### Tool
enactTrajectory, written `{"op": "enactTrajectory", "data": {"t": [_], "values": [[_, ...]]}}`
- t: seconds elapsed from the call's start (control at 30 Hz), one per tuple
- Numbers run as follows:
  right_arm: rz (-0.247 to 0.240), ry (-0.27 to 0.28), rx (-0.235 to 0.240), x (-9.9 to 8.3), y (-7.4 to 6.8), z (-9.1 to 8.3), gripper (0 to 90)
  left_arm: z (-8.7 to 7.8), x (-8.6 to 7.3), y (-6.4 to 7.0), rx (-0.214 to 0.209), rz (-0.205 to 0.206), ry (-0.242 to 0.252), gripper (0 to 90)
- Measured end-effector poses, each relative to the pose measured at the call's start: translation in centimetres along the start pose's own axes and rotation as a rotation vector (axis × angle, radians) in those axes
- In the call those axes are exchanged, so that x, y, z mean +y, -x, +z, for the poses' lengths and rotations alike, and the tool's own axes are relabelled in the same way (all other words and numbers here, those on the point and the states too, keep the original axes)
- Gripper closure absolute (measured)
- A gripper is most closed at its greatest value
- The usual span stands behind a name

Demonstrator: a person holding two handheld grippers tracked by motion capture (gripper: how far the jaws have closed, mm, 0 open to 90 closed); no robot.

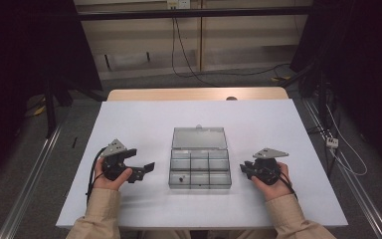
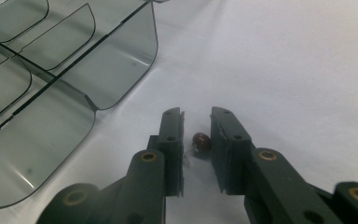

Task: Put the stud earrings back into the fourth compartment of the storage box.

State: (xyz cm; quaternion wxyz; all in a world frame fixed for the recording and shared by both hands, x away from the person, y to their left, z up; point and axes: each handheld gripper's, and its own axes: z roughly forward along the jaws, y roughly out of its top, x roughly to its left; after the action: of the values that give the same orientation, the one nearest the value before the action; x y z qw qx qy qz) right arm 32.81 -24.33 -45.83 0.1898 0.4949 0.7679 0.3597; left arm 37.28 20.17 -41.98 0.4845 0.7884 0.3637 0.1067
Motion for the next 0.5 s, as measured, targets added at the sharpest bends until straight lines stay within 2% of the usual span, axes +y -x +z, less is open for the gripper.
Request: {"op": "enactTrajectory", "data": {"t": [0.2,0.5], "values": [[-0.007,0.000,0.002,0.01,0.01,0.04,75.5,0.09,0.02,0.05,-0.004,0.000,0.004,6.7],[0.009,0.002,0.024,0.04,0.35,-0.02,75.9,0.12,0.07,0.05,-0.004,0.004,0.001,6.7]]}}
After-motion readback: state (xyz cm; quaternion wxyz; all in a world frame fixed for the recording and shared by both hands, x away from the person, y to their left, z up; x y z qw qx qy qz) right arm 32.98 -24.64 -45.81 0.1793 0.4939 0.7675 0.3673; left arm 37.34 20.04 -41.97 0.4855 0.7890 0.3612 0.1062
